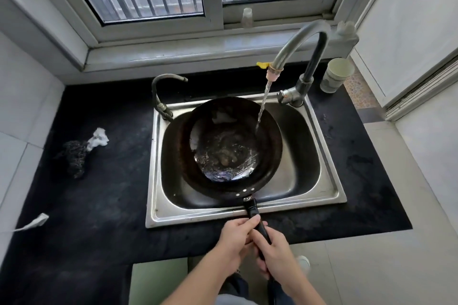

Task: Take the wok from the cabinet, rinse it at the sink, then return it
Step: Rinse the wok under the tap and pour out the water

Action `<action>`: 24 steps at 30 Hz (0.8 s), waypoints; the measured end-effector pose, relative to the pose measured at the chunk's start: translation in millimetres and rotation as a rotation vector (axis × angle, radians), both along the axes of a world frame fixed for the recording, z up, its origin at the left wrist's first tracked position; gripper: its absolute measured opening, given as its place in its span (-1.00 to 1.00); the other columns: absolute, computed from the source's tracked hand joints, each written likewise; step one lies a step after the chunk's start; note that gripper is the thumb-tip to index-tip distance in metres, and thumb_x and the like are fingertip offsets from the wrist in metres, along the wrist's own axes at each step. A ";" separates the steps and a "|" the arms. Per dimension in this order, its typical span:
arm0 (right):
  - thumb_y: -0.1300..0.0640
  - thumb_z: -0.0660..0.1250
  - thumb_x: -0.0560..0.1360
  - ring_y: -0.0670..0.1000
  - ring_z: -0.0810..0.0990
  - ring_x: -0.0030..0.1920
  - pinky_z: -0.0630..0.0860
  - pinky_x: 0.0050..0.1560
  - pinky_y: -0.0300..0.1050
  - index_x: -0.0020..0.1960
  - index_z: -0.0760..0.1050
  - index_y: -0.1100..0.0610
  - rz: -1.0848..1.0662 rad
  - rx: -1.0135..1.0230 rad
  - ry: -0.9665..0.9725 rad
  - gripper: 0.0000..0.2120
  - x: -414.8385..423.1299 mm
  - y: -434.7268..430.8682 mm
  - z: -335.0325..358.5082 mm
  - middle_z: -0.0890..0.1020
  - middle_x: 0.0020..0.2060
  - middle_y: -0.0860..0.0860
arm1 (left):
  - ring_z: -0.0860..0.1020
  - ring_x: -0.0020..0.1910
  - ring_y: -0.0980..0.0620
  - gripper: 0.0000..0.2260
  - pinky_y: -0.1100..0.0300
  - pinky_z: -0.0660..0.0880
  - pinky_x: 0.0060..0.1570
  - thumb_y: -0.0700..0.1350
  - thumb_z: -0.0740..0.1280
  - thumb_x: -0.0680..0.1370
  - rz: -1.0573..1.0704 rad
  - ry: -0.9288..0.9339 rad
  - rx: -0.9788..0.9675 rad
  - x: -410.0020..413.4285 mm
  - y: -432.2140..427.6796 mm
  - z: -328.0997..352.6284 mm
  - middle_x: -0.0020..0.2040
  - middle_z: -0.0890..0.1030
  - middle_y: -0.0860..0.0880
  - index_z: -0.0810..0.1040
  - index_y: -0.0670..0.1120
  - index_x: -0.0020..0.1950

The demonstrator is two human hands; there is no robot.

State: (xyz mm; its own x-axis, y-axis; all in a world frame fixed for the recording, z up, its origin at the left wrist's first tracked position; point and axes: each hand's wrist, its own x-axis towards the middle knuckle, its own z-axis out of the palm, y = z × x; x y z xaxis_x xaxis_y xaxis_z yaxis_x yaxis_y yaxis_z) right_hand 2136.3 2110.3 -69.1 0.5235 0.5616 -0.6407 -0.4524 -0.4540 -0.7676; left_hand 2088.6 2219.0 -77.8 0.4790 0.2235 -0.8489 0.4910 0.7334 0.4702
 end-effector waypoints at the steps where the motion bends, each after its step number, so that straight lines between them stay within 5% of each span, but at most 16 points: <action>1: 0.14 0.25 0.63 0.01 0.36 -0.61 0.26 -0.65 -0.25 -0.19 0.45 0.28 -0.017 0.006 0.010 -0.72 -0.8 0.2 -1.1 0.45 -0.46 0.14 | 0.67 -0.19 -0.01 -0.75 0.23 0.53 -0.31 -0.12 0.36 0.58 -0.011 0.005 -0.024 0.9 0.7 1.1 0.03 0.72 -0.18 0.65 -0.29 0.09; 3: 0.14 0.25 0.64 0.01 0.34 -0.61 0.26 -0.65 -0.25 -0.19 0.44 0.35 -0.036 0.010 0.016 -0.69 -1.3 1.7 -4.4 0.44 -0.47 0.14 | 0.66 -0.20 0.00 -0.75 0.21 0.52 -0.30 -0.10 0.35 0.58 -0.020 -0.016 -0.073 3.1 2.3 -0.4 0.03 0.72 -0.16 0.66 -0.27 0.10; 7: 0.16 0.24 0.64 0.01 0.33 -0.65 0.28 -0.65 -0.23 -0.23 0.40 0.27 -0.025 -0.017 -0.013 -0.70 -4.0 3.1 -9.0 0.40 -0.58 0.09 | 0.64 0.03 -0.14 -0.79 0.01 0.52 0.16 -0.16 0.38 0.56 -0.020 -0.056 -0.108 8.9 4.3 -4.2 0.06 0.69 -0.21 0.68 -0.29 0.05; 11: 0.11 0.26 0.63 0.05 0.47 -0.57 0.45 -0.57 -0.09 -0.19 0.48 0.22 0.048 -0.049 -0.013 -0.73 4.1 -1.0 -11.0 0.51 -0.54 0.09 | 0.67 -0.01 -0.11 -0.80 0.07 0.62 0.00 -0.18 0.36 0.57 0.016 -0.050 -0.070 12.7 0.3 -4.9 0.05 0.69 -0.23 0.67 -0.31 0.04; 13: -0.04 0.31 0.58 0.00 0.61 -0.39 0.59 -0.28 0.07 -0.15 0.57 0.09 0.187 -0.140 -0.110 -0.76 14.8 -7.7 -13.5 0.64 -0.41 0.01 | 0.68 -0.07 -0.10 -0.79 0.12 0.62 -0.11 -0.18 0.36 0.57 0.028 -0.031 -0.042 14.0 -2.2 -3.5 0.00 0.70 -0.22 0.65 -0.32 0.06; 15: -0.21 0.32 0.50 -0.08 0.65 -0.26 0.59 -0.09 0.03 -0.14 0.61 0.01 0.313 -0.248 -0.241 -0.70 34.0 -17.9 -10.5 0.69 -0.30 -0.01 | 0.67 -0.17 -0.07 -0.78 0.15 0.61 -0.19 -0.19 0.36 0.57 0.042 -0.044 -0.022 14.6 -6.1 -0.3 -0.08 0.69 -0.21 0.61 -0.35 0.08; 19: -0.17 0.33 0.53 -0.13 0.63 -0.24 0.59 -0.08 -0.04 -0.16 0.59 0.00 0.272 -0.302 -0.522 -0.74 97.8 -22.5 9.4 0.67 -0.32 -0.07 | 0.67 -0.13 -0.12 -0.81 -0.04 0.64 0.02 -0.24 0.33 0.59 0.184 -0.055 -0.045 16.3 -16.3 -0.9 -0.15 0.65 -0.21 0.57 -0.37 0.08; 24: -0.11 0.31 0.56 -0.04 0.60 -0.19 0.48 -0.15 -0.13 -0.05 0.53 0.04 0.270 -0.274 -0.846 -0.79 190.6 18.9 38.7 0.61 -0.26 -0.12 | 0.54 -0.34 0.01 -0.88 -0.02 0.62 -0.14 -0.23 0.34 0.59 0.307 -0.033 -0.059 21.1 -29.6 -0.3 -0.30 0.55 -0.11 0.56 -0.30 -0.03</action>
State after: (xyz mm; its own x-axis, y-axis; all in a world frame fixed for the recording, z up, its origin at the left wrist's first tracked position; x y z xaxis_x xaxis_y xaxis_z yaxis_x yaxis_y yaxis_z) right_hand 2326.9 2129.2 -30.3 0.7507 0.6178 -0.2339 0.3561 -0.6767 -0.6444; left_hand 2109.8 2189.4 -78.2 0.4239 0.3131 -0.8499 0.2279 0.8713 0.4346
